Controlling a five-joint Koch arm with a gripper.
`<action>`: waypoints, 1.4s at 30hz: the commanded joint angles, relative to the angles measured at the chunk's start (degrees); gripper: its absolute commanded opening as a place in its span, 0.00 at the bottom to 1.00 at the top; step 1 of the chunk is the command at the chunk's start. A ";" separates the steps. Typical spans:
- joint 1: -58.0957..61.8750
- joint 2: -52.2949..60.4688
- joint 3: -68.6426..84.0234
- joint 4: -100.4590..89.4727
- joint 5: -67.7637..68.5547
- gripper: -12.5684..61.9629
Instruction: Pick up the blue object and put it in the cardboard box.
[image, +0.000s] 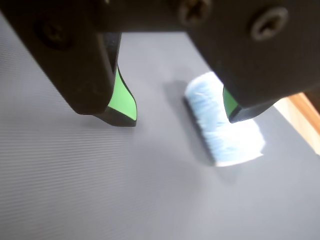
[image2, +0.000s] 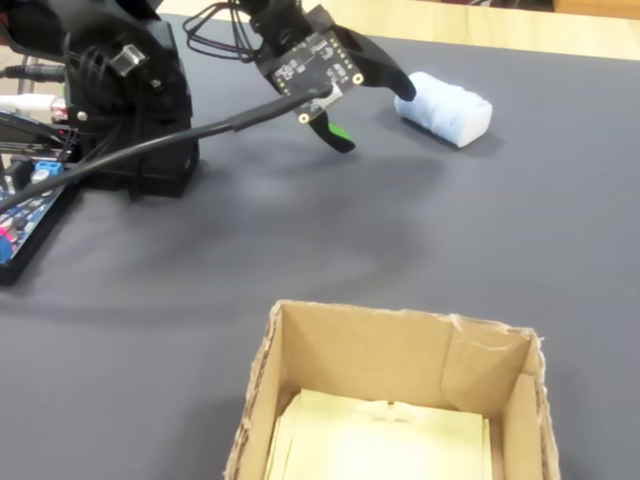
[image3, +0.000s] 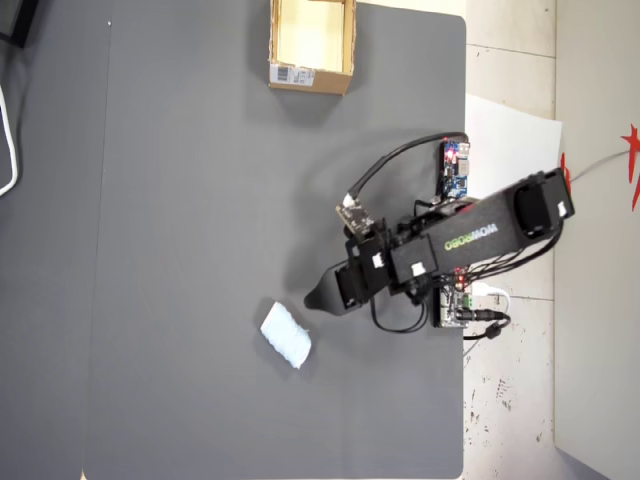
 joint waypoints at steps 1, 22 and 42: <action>-1.85 -2.29 -7.21 0.97 2.90 0.62; -11.69 -22.15 -32.43 16.52 12.04 0.62; -12.57 -35.86 -39.55 15.91 18.81 0.57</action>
